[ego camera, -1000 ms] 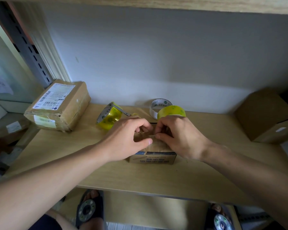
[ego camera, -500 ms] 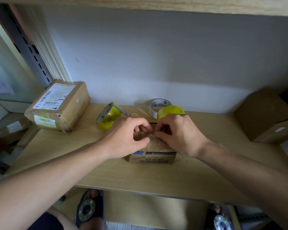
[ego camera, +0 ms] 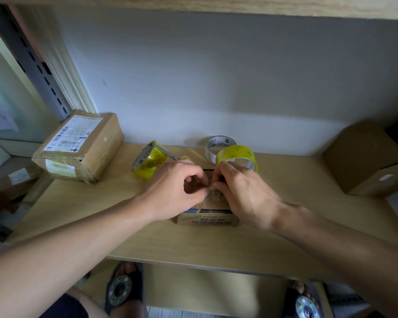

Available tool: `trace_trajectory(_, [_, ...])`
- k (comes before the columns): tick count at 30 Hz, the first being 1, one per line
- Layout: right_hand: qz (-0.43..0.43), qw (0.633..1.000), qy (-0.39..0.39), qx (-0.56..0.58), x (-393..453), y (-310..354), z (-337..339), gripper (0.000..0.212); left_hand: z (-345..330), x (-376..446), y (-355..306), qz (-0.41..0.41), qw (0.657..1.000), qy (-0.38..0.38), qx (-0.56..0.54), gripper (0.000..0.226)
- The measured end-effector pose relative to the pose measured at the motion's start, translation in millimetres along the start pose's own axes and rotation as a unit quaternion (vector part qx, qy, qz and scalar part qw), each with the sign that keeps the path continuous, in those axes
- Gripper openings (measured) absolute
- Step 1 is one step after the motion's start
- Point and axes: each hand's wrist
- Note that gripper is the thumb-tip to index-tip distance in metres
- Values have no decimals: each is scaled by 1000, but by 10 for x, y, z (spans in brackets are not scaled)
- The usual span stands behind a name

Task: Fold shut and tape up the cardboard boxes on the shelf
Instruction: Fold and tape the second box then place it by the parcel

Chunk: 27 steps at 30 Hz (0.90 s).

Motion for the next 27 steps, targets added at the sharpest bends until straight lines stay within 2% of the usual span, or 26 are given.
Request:
trace_trajectory(3, [-10, 1000, -1, 5, 12, -6, 16, 15, 2, -1, -24, 1, 1000, 1, 14, 19])
trace_trajectory(9, [-9, 1000, 10, 27, 35, -39, 63, 11, 26, 2, -44, 19, 1000, 10, 21, 20])
trace_trajectory(16, [-52, 997, 14, 50, 94, -64, 81, 13, 34, 44, -14, 37, 998, 56, 0, 13])
trace_trajectory(22, [-91, 993, 28, 64, 145, -45, 114, 11, 66, 134, -5, 35, 995, 94, 16, 28])
trace_trajectory(27, [-115, 991, 32, 55, 180, -26, 128, 13, 59, 166, -26, 29, 994, 99, 47, 22])
Point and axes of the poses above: each hand's wrist, its own x-axis towards the middle knuckle, its own z-axis out of the back of the hand, y = z × x
